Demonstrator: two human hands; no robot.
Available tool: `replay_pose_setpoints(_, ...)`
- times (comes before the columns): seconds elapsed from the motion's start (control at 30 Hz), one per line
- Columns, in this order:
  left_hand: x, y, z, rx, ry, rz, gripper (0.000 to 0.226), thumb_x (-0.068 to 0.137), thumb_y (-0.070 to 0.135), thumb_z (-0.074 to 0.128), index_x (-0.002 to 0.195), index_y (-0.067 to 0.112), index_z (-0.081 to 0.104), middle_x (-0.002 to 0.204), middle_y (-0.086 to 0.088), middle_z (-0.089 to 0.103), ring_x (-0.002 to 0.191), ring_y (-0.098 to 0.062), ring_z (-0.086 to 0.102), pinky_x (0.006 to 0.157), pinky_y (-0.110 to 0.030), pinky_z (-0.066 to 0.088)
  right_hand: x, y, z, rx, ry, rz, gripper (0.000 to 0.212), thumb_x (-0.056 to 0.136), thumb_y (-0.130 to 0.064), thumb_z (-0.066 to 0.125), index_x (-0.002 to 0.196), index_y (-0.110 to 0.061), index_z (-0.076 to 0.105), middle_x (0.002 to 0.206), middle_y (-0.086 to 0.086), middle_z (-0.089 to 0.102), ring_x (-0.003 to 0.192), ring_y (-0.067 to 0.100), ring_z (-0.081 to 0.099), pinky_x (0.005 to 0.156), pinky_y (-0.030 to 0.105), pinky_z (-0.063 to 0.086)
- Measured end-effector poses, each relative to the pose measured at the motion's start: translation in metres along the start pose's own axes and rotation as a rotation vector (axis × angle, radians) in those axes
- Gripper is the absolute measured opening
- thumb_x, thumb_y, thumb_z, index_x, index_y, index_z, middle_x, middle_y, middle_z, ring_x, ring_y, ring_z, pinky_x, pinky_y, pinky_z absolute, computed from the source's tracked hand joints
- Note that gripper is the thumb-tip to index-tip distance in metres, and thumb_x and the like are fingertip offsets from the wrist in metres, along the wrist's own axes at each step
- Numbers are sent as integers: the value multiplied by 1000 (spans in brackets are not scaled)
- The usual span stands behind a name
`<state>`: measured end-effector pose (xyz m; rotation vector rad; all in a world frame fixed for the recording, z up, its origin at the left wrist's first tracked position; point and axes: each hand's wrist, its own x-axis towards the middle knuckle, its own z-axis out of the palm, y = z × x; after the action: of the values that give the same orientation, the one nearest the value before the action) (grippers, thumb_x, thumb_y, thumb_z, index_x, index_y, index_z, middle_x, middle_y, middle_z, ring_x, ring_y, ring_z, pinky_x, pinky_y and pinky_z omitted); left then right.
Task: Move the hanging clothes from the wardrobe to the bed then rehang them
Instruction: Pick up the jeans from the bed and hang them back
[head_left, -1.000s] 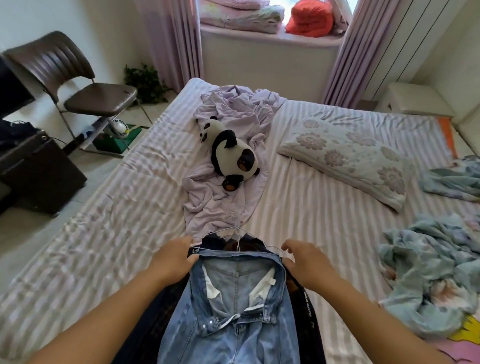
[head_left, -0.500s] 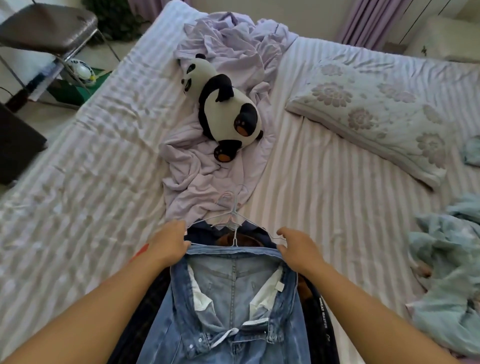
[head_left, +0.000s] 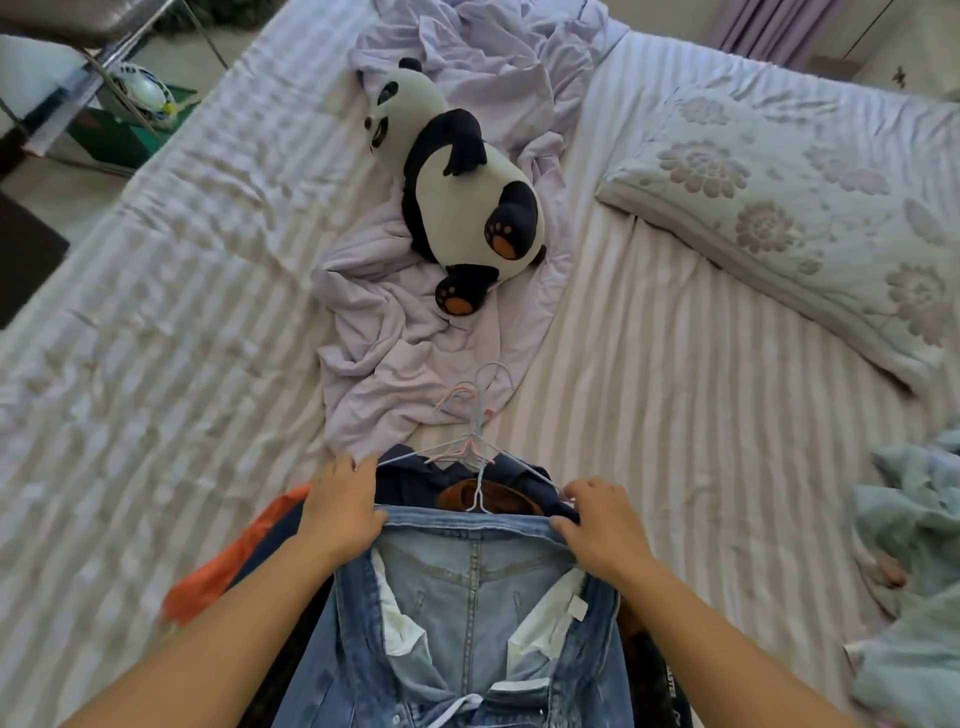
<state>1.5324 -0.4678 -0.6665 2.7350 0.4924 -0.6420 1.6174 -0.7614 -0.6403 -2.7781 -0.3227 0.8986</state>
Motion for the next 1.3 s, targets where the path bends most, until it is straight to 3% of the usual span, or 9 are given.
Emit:
replay_pose_setpoints(0.03, -5, 0, 0, -41, 18, -20, 43, 87, 34, 66, 120, 14, 46, 119, -10, 46, 107, -26, 47, 83, -32, 42, -3, -3, -3, 57, 12, -11, 12, 97, -36, 54, 99, -26, 59, 99, -3, 59, 94, 18, 57, 73, 29, 44)
replay_pose_setpoints(0.13, -22, 1, -3, -223, 88, -59, 35, 90, 27, 64, 118, 12, 51, 119, -9, 51, 105, -25, 52, 82, -33, 46, -20, -15, -14, 137, 24, -55, 26, 100, -33, 50, 75, -26, 54, 74, -5, 55, 67, 11, 51, 60, 27, 39)
replay_pose_setpoints(0.27, -54, 9, -19, -400, 123, -81, 41, 90, 27, 63, 128, 16, 51, 124, -4, 55, 114, -22, 52, 91, -35, 46, -55, -34, -29, 150, 37, -175, 25, 100, -29, 48, 79, -18, 56, 73, -1, 58, 70, 18, 55, 63, 33, 42)
replay_pose_setpoints(0.43, -110, 30, -58, -461, 1, -206, 29, 91, 32, 56, 114, 15, 50, 109, -3, 61, 92, -19, 59, 76, -34, 50, -116, -74, -62, 213, 131, -269, 25, 99, -25, 48, 75, -20, 54, 63, -4, 51, 58, 10, 42, 51, 23, 29)
replay_pose_setpoints(0.53, -155, 49, -85, -574, -7, -148, 39, 93, 34, 57, 126, 13, 56, 121, -4, 62, 106, -18, 60, 86, -30, 47, -158, -94, -92, 179, 170, -267, 24, 98, -29, 48, 81, -18, 62, 72, -4, 61, 69, 14, 53, 60, 30, 40)
replay_pose_setpoints(0.7, -225, 76, -128, -589, 65, 19, 19, 92, 33, 55, 81, 19, 56, 69, 7, 53, 63, -9, 51, 60, -30, 37, -216, -100, -148, 113, 253, -243, 25, 97, -31, 49, 78, -26, 64, 76, -9, 61, 77, 14, 56, 63, 31, 38)
replay_pose_setpoints(0.87, -264, 63, -140, -558, 125, -74, 21, 90, 27, 57, 94, 7, 64, 74, -1, 58, 63, -12, 50, 59, -31, 37, -261, -83, -162, 164, 274, -252, 27, 97, -30, 51, 72, -28, 61, 64, -13, 55, 69, 8, 53, 59, 27, 37)
replay_pose_setpoints(1.1, -280, 29, -130, -563, 276, -252, 34, 92, 13, 50, 126, 14, 51, 98, -2, 63, 84, -21, 60, 70, -34, 45, -290, -45, -151, 310, 363, -225, 30, 93, -34, 57, 68, -19, 64, 55, -10, 54, 53, 5, 48, 57, 29, 38)
replay_pose_setpoints(1.3, -278, 21, -148, -391, 393, -136, 56, 91, 26, 61, 143, 19, 41, 142, -5, 48, 131, -27, 42, 107, -43, 37, -301, -37, -157, 411, 412, -255, 39, 89, -45, 63, 59, -19, 66, 51, -3, 56, 48, 4, 48, 56, 28, 39)
